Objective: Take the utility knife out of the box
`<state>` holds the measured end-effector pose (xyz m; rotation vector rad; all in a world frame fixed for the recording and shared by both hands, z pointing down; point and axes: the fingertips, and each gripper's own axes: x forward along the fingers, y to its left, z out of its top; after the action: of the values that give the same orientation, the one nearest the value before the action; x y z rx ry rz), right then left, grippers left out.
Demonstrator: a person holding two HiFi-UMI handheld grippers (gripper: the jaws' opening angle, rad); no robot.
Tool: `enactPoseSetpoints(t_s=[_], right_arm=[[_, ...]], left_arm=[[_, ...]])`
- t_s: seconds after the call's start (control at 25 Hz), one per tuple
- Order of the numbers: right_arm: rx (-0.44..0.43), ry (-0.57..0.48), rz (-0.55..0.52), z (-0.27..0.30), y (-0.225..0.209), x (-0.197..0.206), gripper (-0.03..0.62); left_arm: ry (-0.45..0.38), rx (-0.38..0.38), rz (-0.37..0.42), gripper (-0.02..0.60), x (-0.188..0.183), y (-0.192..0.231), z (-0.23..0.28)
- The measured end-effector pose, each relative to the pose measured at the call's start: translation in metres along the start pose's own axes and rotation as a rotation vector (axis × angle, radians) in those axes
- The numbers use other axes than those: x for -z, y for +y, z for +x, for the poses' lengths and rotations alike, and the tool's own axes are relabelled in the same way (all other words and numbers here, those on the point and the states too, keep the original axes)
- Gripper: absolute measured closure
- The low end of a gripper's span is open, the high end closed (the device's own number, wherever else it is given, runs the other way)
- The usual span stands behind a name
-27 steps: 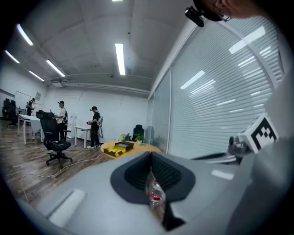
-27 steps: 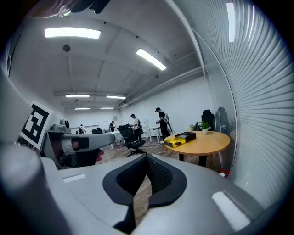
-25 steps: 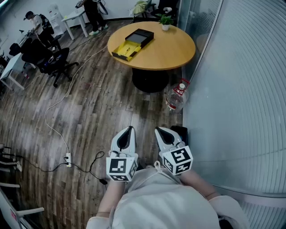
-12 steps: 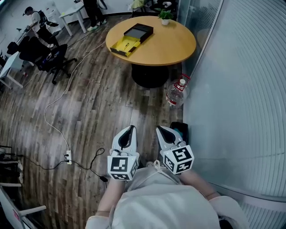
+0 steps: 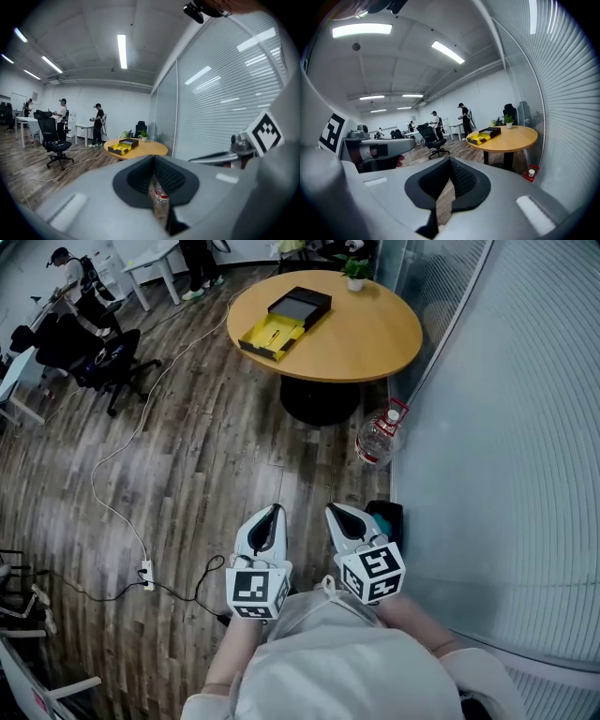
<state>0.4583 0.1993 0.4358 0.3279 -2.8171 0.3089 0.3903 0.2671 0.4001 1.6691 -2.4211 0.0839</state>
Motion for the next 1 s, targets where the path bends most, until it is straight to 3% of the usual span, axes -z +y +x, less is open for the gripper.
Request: enactPoseSetpoints(t_s=[0.48, 0.76, 1.0], right_arm=[[0.070, 0.043, 0.003, 0.160, 0.049, -0.043, 0.594], [0.103, 0.045, 0.006, 0.244, 0.091, -0.059, 0.594], [0.086, 0.090, 0.000, 0.296, 0.111, -0.060, 0.594]], left_arm=[[-0.006, 0.027, -0.008, 0.577, -0.033, 0.180, 0.044], [0.004, 0.015, -0.029, 0.575, -0.032, 0.290, 0.049], [0.025, -0.011, -0.073, 0.577, -0.024, 0.345, 0.059]])
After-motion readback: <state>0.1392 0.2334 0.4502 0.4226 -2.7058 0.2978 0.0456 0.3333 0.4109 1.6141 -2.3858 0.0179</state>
